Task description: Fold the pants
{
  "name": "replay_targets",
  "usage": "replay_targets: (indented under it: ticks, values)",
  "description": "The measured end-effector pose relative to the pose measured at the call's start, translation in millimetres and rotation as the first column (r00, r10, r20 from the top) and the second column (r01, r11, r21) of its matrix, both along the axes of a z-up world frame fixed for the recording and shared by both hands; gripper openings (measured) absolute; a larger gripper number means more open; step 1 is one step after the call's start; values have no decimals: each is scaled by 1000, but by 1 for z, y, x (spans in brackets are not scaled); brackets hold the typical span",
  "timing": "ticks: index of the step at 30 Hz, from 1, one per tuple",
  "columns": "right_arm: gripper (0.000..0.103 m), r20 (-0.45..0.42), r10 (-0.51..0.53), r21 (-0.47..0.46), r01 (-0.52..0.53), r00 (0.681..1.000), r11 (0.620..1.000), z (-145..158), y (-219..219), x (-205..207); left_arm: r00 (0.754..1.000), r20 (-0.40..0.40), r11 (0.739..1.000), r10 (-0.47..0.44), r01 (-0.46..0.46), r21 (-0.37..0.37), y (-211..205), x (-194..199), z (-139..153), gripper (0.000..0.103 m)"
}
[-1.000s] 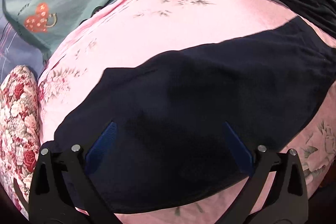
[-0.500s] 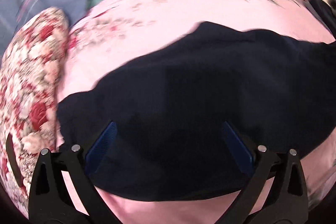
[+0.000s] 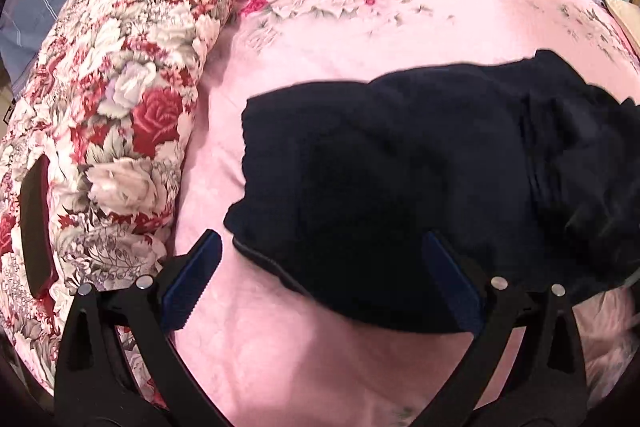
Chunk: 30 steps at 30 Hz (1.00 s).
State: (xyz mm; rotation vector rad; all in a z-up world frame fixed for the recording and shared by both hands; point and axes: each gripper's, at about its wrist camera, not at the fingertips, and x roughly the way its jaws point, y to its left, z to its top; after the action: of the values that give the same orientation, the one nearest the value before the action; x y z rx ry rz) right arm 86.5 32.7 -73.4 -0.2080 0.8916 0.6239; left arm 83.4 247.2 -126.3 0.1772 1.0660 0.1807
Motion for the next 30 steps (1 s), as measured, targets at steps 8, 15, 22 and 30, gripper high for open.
replay_targets:
  ticks: [8,15,22,30]
  values:
    - [51,-1,-78,-5,78,997,997,4,-15,-30,993,33,991,-117,118,-61,-21,8,-1,101]
    - [52,-198,-486,136,515,851,846,21,-159,-4,936,128,905,-327,349,-242,-96,2,13,101]
    - [52,-165,-191,150,216,968,965,49,-154,55,934,63,901,-351,355,-248,-123,-28,-7,50]
    - [52,-191,475,0,-484,859,875,11,-19,132,969,80,952,-235,246,-182,-122,-46,-12,54]
